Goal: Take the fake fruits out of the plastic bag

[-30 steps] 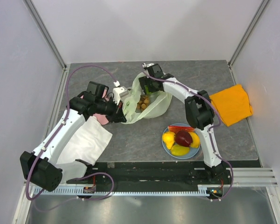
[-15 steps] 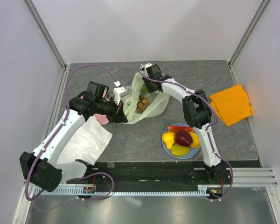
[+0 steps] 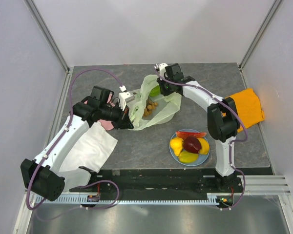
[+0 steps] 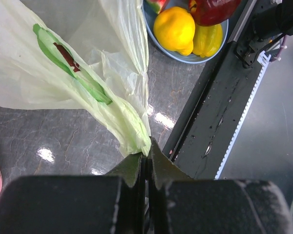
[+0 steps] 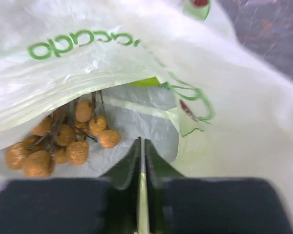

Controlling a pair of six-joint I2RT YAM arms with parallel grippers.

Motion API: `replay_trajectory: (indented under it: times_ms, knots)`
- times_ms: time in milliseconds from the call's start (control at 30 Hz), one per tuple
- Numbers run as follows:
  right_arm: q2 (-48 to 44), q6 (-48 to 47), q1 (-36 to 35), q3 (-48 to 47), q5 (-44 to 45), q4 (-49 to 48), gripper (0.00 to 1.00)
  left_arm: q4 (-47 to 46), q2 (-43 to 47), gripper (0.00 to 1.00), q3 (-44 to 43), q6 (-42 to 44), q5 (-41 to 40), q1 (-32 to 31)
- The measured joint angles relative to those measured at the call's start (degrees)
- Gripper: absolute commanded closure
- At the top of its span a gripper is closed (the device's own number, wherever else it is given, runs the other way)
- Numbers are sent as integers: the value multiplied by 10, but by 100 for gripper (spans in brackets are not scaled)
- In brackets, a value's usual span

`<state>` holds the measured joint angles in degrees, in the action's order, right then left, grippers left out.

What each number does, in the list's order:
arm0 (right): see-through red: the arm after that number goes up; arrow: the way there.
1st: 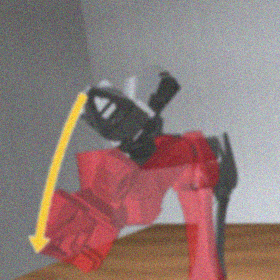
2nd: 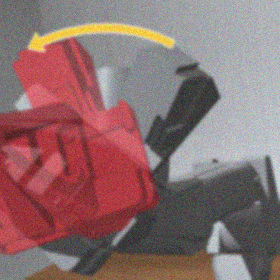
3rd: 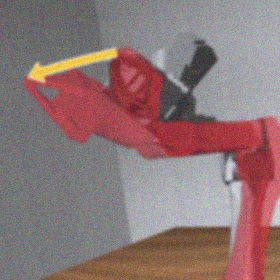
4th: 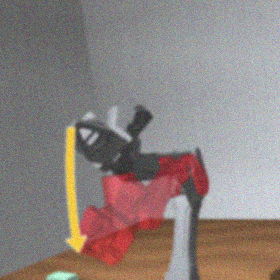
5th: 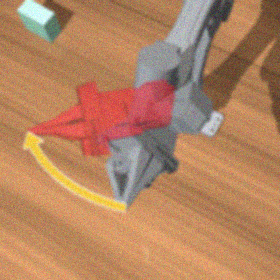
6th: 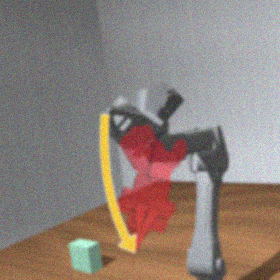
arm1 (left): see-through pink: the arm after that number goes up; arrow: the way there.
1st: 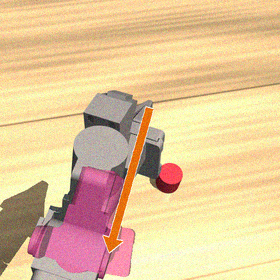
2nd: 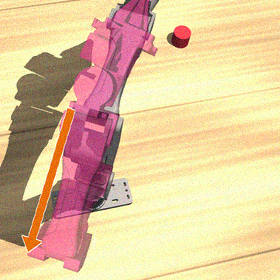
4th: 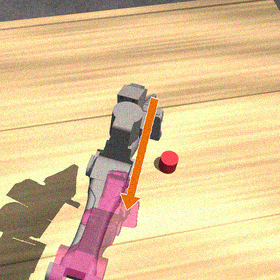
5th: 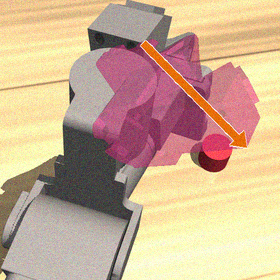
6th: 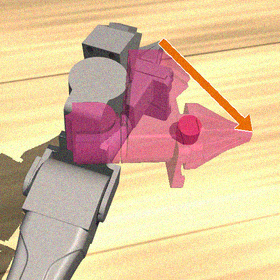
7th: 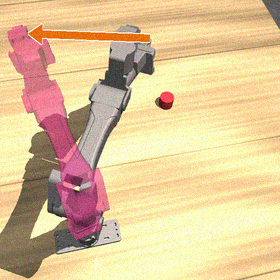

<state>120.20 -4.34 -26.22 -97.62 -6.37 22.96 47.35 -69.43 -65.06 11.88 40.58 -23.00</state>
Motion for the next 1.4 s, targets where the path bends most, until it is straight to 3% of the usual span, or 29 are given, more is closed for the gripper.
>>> replay_trajectory:
  times_ms: [100, 200, 267, 633, 800, 1033, 1267, 1400]
  knots:
    - [-10, 14, 2, -9, -13, -5, 36, 0, 0, 98, 2, 0, 1, 0]
    - [7, 47, 2, -29, -6, -15, 19, -2, 0, 98, 3, 0, 3, 0]
    - [32, 79, 0, -52, 1, -20, 16, -4, 0, 98, 3, 0, 5, 0]
    - [111, 267, 3, -139, 12, 4, 19, -8, -3, 98, 3, -6, 32, -10]
    - [111, 333, 6, -153, 15, 8, 33, -8, -8, 98, 3, -9, 38, -21]
    - [94, 379, 12, -149, 2, 34, 26, -4, -31, 98, -9, -11, 44, -28]
    - [1, 419, 17, -85, -31, 53, 57, -8, -53, 98, -25, -39, 44, -23]
    - [-7, 436, 17, -84, -46, 45, 61, -11, -64, 98, -36, -55, 46, -16]
